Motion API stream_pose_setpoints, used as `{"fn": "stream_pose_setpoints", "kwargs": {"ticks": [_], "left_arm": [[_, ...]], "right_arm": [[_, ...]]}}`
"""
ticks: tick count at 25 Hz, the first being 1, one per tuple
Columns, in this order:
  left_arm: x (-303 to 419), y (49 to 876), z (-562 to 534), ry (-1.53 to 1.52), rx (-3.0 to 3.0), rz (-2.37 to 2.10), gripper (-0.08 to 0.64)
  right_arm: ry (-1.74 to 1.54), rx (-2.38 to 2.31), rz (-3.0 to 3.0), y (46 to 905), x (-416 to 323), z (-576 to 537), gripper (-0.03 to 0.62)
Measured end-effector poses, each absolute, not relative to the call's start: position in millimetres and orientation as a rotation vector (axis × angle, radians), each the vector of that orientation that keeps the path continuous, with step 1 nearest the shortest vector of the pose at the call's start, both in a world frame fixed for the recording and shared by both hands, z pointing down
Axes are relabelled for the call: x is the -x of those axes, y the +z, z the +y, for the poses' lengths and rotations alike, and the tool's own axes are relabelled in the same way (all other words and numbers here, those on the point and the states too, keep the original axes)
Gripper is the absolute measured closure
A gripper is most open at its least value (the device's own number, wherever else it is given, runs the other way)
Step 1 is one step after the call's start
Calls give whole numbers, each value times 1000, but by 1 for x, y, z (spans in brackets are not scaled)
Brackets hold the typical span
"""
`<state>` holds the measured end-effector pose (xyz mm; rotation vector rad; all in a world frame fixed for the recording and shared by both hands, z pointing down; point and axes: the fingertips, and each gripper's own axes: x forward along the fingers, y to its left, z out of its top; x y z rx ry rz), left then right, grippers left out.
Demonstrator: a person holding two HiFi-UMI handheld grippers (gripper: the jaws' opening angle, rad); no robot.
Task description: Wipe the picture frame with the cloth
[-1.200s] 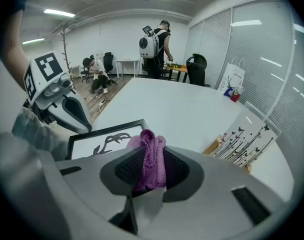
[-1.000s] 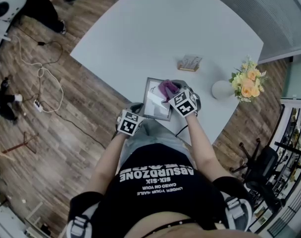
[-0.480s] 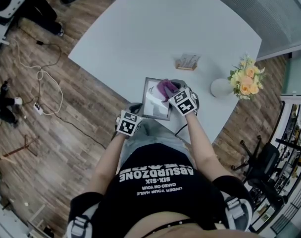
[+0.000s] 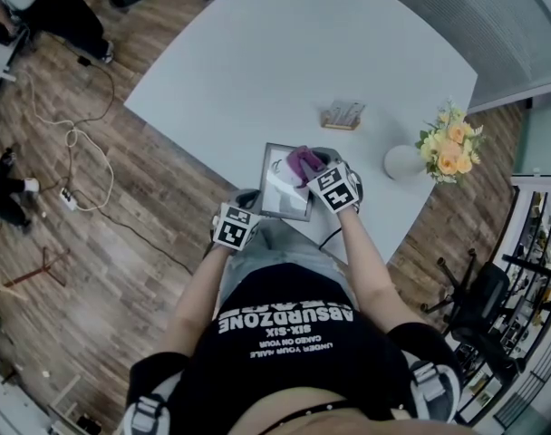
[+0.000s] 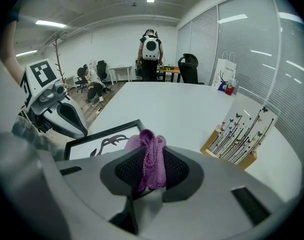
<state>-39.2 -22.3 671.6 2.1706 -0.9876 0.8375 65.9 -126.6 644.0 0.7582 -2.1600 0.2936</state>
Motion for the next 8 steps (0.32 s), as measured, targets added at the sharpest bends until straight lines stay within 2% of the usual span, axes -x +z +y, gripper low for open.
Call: {"fn": "stream_pose_setpoints", "kwargs": {"ticks": [8], "left_arm": [[39,672,-22,835,-2170,-990,543]], "right_arm": [[290,-752,-2165,648,-67,-127,494]]}}
